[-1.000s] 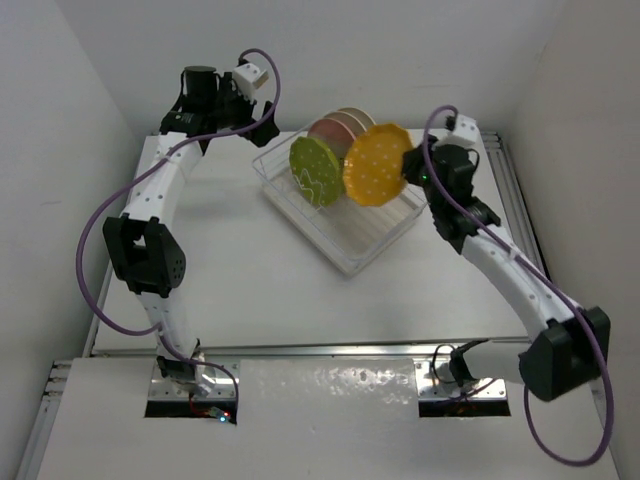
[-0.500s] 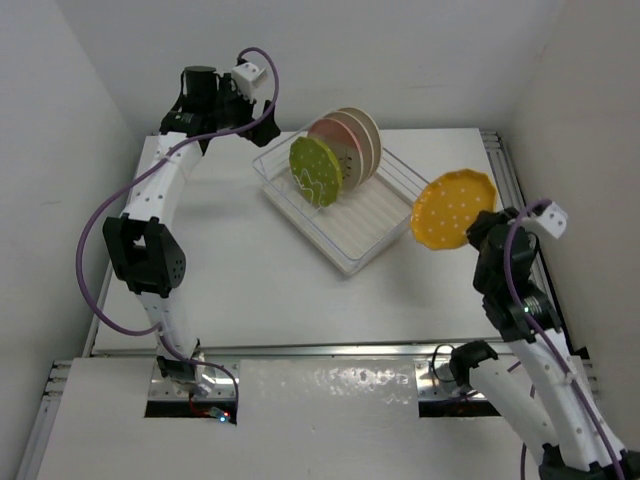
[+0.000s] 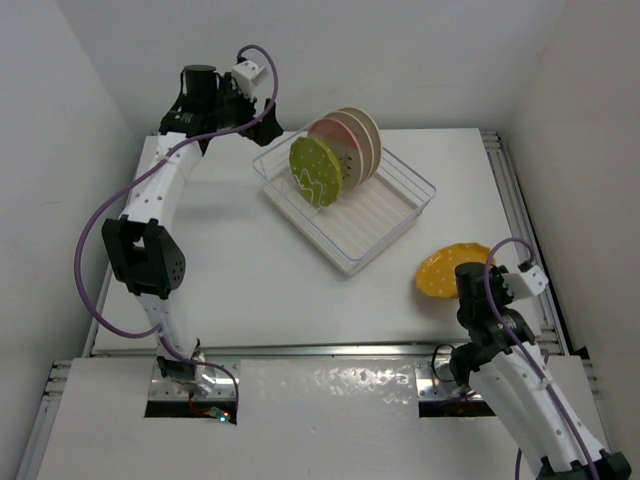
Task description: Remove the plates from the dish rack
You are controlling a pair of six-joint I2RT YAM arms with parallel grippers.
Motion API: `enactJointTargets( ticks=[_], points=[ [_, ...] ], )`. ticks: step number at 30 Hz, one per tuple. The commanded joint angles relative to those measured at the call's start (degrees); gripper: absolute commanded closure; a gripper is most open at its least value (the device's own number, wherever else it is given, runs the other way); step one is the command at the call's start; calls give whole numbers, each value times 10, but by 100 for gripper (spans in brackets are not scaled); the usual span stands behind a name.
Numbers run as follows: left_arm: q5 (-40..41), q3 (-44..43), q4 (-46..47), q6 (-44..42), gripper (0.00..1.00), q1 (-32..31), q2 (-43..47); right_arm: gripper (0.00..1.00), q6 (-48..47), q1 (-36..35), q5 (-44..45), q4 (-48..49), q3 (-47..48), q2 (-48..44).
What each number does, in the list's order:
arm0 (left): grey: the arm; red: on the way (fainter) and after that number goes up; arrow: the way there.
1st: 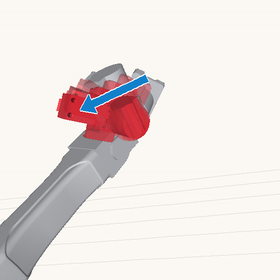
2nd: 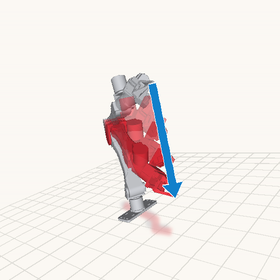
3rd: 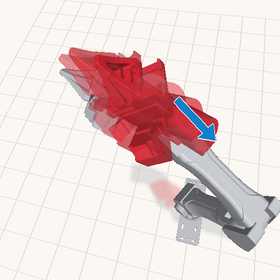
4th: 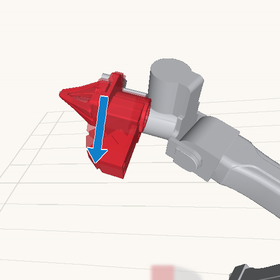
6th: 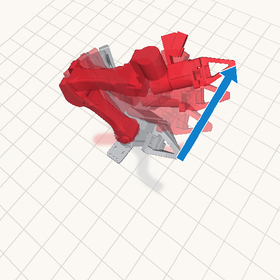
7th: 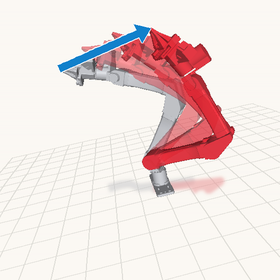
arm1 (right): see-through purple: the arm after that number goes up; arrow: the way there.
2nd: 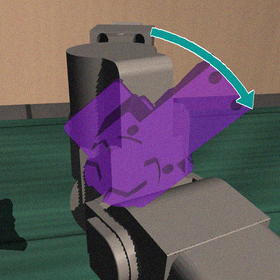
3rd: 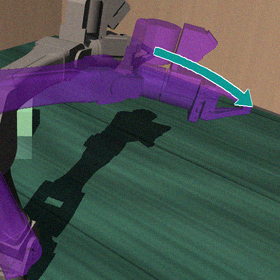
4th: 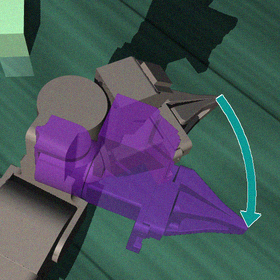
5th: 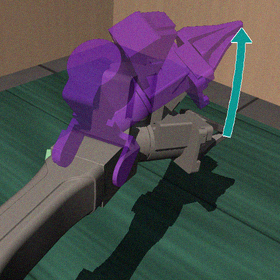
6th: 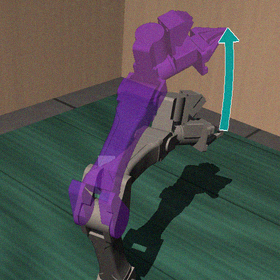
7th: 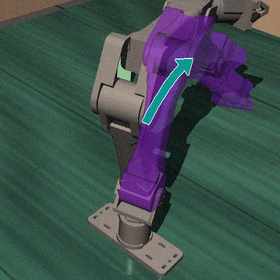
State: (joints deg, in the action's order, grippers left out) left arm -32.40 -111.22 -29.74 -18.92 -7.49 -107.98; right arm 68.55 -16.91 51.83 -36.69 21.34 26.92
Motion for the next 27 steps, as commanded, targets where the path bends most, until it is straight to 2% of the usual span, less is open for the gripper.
enactJointTargets(
  ticks=[1,5,11,12,14,16,20,27],
  points=[
    [-11,-10,22,11,0,-5,36,100,129,-1,11,61,-21,-15],
    [-10,-14,24,11,0,-4,36,100,188,-1,-12,45,-71,-9],
    [-8,-19,28,13,0,-4,34,100,351,-1,-15,-45,-106,24],
    [-7,-20,28,13,0,-4,33,99,365,-1,-10,-67,-108,30],
    [-6,-21,30,13,0,-4,32,86,391,-1,5,-79,-116,49],
    [-5,-22,31,13,0,-4,32,76,401,-1,14,-78,-119,63],
    [1,-22,31,10,0,-4,30,68,388,-1,27,-46,-122,109],
    [16,-23,28,-2,0,-4,31,65,395,-1,30,-18,-111,196]
  ],
)
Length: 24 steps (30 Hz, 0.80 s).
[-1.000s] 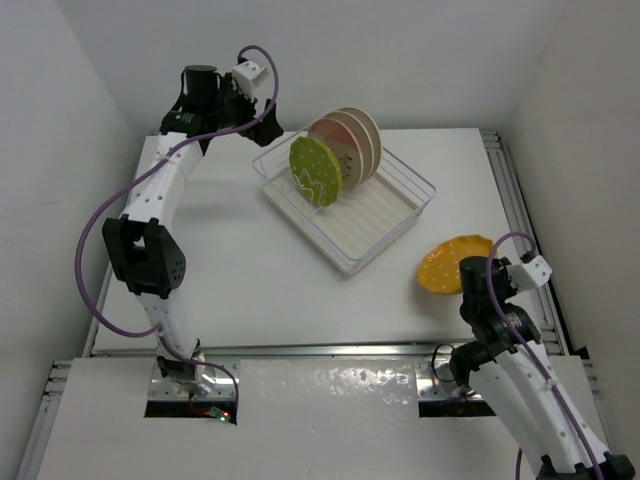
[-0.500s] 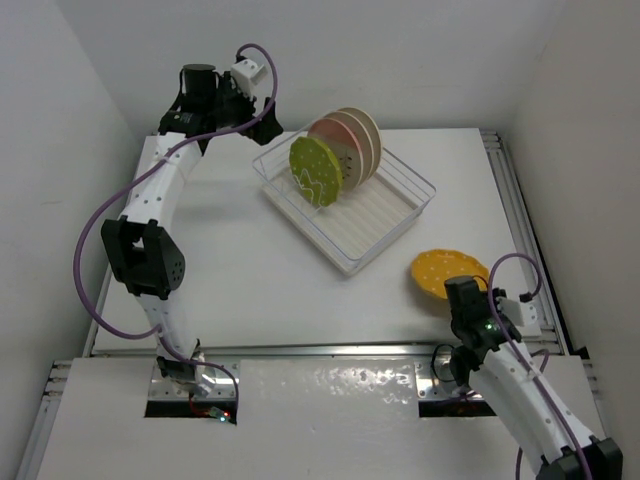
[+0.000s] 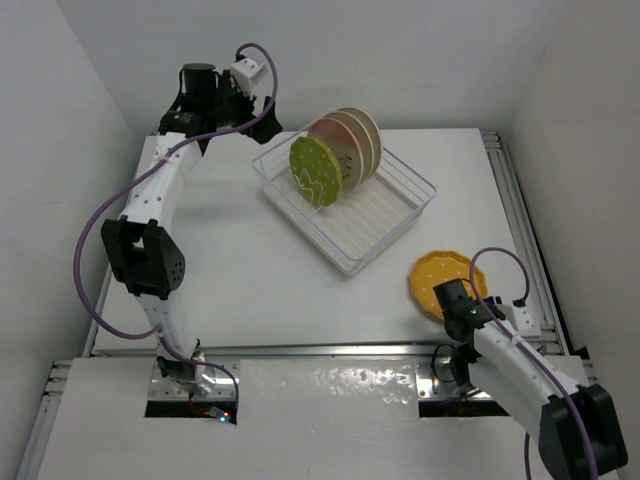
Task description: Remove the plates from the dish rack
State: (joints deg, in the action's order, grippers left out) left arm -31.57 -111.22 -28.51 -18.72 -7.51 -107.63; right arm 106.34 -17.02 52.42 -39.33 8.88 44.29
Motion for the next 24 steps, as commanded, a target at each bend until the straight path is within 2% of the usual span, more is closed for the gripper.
enactJointTargets(
  ticks=[1,4,9,10,12,13,15,16,18,19,20,21,22,23,24],
  points=[
    [10,-23,14,-8,0,-4,28,65,17,1,29,6,20,25],
    [13,-23,7,-13,0,-4,28,62,-14,0,41,3,38,27],
    [17,-22,2,-15,0,-4,25,51,-170,0,52,27,89,17],
    [19,-22,1,-16,0,-4,24,45,-257,1,52,40,115,9],
    [22,-23,-5,-23,0,-4,23,36,-362,0,39,91,145,1],
    [27,-24,-8,-26,0,-4,23,30,-463,0,28,111,179,-3],
    [31,-29,-17,-35,0,-4,22,27,-576,0,-33,183,217,-3],
    [37,-30,-21,-37,0,-4,21,26,-674,0,-62,208,258,2],
    [41,-33,-31,-43,0,-3,21,27,-769,0,-199,266,305,42],
    [46,-32,-36,-46,0,-3,21,28,-845,0,-263,270,372,67],
    [48,-31,-39,-48,0,-3,21,30,-873,-3,-331,243,418,136],
    [51,-30,-48,-52,0,-3,22,31,-894,-7,-447,221,517,175],
    [59,-30,-51,-52,1,-2,23,32,-929,-18,-475,194,567,217],
    [65,-23,-55,-52,1,-2,24,33,-947,-48,-486,135,623,302],
    [72,-20,-59,-50,1,-1,27,33,-961,-63,-495,109,724,342]
  ],
)
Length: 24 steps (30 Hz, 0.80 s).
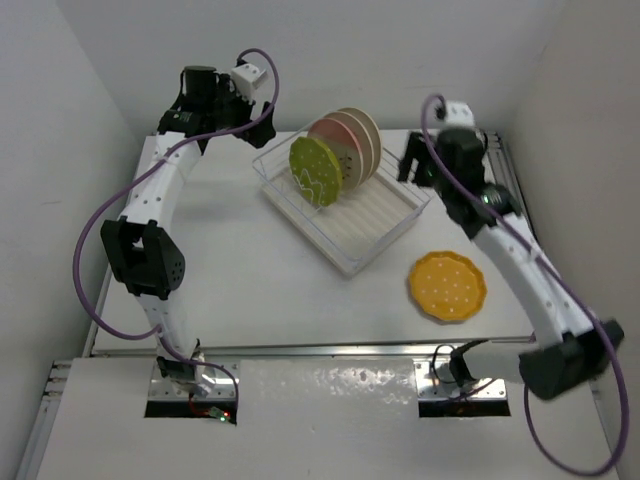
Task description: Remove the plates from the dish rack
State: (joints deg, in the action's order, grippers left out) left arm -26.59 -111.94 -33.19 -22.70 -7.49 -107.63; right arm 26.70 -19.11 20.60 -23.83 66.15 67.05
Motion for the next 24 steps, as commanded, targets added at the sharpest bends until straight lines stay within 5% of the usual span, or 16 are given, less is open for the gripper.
enactJointTargets(
  ticks=[1,3,10,24],
  points=[
    [43,-5,-15,-9,1,0,31,31,-182,-61,-180,-83,196,151],
    [71,4,-24,-5,1,1,36,27,-182,-67,-200,-91,292,240],
    [223,68,-44,-9,4,1,53,30,-178,-94,-255,-25,392,392],
    [198,100,-47,3,5,1,73,54,-181,-120,-136,56,432,549]
  ],
)
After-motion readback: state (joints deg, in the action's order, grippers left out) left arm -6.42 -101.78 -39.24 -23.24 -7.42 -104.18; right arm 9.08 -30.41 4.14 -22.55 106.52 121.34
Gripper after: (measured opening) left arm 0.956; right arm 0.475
